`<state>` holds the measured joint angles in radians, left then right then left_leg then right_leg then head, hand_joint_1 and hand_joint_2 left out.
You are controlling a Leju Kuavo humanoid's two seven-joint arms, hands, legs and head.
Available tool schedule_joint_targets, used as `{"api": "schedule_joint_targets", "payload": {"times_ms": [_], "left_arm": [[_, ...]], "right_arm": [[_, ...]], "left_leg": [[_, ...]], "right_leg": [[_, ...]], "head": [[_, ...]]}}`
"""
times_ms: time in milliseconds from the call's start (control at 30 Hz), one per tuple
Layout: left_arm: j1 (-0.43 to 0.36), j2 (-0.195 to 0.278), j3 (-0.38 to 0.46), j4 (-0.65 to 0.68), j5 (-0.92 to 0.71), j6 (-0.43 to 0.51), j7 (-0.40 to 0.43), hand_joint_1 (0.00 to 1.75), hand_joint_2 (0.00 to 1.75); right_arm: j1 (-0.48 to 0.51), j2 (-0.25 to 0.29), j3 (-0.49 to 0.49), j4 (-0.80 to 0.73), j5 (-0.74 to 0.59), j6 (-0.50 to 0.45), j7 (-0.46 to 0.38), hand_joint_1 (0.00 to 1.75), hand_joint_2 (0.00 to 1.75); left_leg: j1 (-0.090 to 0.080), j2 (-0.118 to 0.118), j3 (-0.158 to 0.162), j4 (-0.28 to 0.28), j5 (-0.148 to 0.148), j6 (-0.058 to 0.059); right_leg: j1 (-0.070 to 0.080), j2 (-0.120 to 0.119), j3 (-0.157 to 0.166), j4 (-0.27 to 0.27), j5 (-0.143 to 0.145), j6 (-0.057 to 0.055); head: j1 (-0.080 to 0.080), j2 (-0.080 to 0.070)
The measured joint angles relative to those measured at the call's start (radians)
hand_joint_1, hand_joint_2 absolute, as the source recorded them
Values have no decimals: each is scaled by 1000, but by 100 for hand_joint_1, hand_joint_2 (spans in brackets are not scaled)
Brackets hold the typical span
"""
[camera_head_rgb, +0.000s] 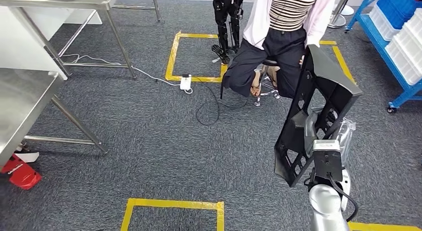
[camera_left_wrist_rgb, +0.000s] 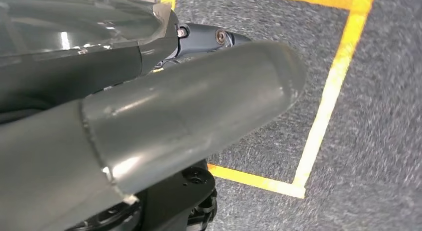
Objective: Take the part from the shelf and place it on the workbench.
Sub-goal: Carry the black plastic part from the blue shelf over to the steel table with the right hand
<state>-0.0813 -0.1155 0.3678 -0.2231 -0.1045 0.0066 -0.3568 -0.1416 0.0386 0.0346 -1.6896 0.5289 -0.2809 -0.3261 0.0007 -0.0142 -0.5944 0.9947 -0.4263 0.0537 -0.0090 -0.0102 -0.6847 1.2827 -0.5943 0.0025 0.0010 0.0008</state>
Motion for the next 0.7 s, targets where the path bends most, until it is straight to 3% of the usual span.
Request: {"api": "schedule_joint_targets", "payload": {"times_ms": [33, 67, 167, 233, 300, 333, 400, 467, 533, 567, 600, 700], "left_arm": [[2, 0, 2, 0, 0, -1, -2, 0, 0], [3, -1, 4, 0, -1, -2, -3, 0, 0], [5, -1, 8, 1, -7, -4, -8, 0, 0], [6, 0, 9, 1, -15, -4, -10, 0, 0], [9, 1, 10, 2, -20, -5, -11, 0, 0], [11, 1, 10, 2, -23, -5, -11, 0, 0], [10, 0, 10, 2, -26, -6, -11, 0, 0], [8, 0, 10, 3, -30, -6, -11, 0, 0], [7, 0, 10, 3, -34, -6, -11, 0, 0], [7, 0, 10, 3, -37, -6, -11, 0, 0], [7, 0, 10, 3, -39, -6, -10, 0, 0], [3, 2, 10, 3, -45, -6, -10, 0, 0]], "right_arm": [[0, 0, -3, 0, 1, 2, 3, 175, 175], [0, 1, -5, 0, 2, 3, 4, 175, 175], [-1, 2, -9, 0, 4, 4, 5, 175, 175], [0, 4, -12, -1, 6, 5, 6, 175, 175], [1, 5, -15, -2, 8, 5, 6, 175, 175], [1, 6, -16, -3, 8, 5, 7, 175, 175], [0, 7, -18, -5, 10, 5, 7, 175, 175], [2, 8, -20, -7, 10, 5, 7, 175, 175], [5, 8, -25, -8, 10, 5, 7, 175, 175], [6, 8, -28, -8, 10, 5, 7, 175, 175], [7, 7, -30, -8, 10, 5, 7, 175, 175], [8, 7, -35, -11, 6, 3, 7, 175, 175]], "left_leg": [[0, -13, 0, 0, 0, -1], [1, -26, 0, 1, 1, -2], [4, -62, -2, 10, -2, -13], [2, -77, -10, 17, -3, -25], [4, -87, -16, 17, 0, -34], [6, -84, -18, 21, -3, -38], [7, -48, -43, 72, -38, -46], [8, -5, -102, 198, -103, -51], [9, 7, -151, 300, -138, -51], [9, 9, -151, 302, -130, -49], [8, 11, -130, 265, -105, -44], [-6, 56, -22, 69, -32, -20]], "right_leg": [[-2, 1, -9, 17, -1, 6], [-4, 3, 2, -5, 14, 15], [-17, 32, 94, -204, 94, 40], [-17, 48, 119, -259, 113, 39], [-14, 40, 119, -257, 116, 30], [-14, 34, 119, -258, 118, 26], [-15, 20, 120, -261, 120, 12], [-9, 4, 120, -261, 119, 1], [-1, -14, 119, -261, 118, -2], [1, -23, 119, -261, 117, -3], [4, -31, 120, -261, 116, -4], [10, -53, 123, -261, 114, -5]], "head": [[0, 0], [0, 0], [1, 0], [0, 0], [-2, 0], [-2, 0], [-7, 0], [-13, 0], [-13, 0], [-13, 0], [-13, 0], [-11, 0]]}}
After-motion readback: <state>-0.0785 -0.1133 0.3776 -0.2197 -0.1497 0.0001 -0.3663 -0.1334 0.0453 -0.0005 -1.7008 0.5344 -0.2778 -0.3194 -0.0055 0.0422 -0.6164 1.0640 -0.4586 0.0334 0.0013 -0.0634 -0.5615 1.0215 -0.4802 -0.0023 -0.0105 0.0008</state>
